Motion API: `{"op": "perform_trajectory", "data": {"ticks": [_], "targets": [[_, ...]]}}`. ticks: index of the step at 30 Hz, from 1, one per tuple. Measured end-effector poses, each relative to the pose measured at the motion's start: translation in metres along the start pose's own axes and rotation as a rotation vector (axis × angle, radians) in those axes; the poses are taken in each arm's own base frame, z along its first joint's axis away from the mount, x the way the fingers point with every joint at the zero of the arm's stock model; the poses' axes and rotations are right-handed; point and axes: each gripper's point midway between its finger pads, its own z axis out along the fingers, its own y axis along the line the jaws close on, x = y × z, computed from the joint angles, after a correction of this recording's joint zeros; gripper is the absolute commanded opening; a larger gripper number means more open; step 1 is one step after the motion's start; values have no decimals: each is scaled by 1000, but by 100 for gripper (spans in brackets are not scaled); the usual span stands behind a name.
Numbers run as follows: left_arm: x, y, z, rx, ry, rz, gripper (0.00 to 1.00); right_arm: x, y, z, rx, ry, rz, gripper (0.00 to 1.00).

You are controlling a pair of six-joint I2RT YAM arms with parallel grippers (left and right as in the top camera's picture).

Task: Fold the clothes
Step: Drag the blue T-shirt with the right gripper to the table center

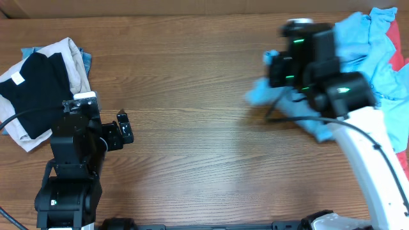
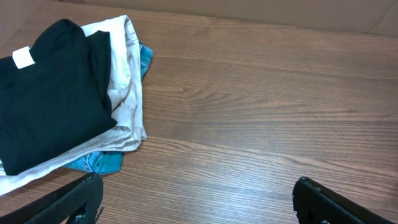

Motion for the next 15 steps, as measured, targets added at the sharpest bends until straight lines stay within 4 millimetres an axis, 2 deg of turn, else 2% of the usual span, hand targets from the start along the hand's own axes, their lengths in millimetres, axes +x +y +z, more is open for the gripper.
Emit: {"op": "perform_trajectory", "data": {"ticks": [2,6,7,10,11,12,15], "targets": [[0,0,0,0,0,0,100,5,29,12,-56,19,-47,4],[0,0,0,1,-1,0,100,18,50,46,-84,73,-62,4],[-1,0,0,1,-3,0,100,18,52,56,-85,78,-54,4],[-1,0,0,1,-3,0,100,23,54,79,-80,98,-36,15],[-1,0,1,0,-3,0,100,26,54,84,-73,108,-31,23],[-1,0,1,0,-2,0,100,28,51,87,-60,119,-24,37],[0,0,1,0,0,0,100,42,39,86,3,174,-18,40]]}}
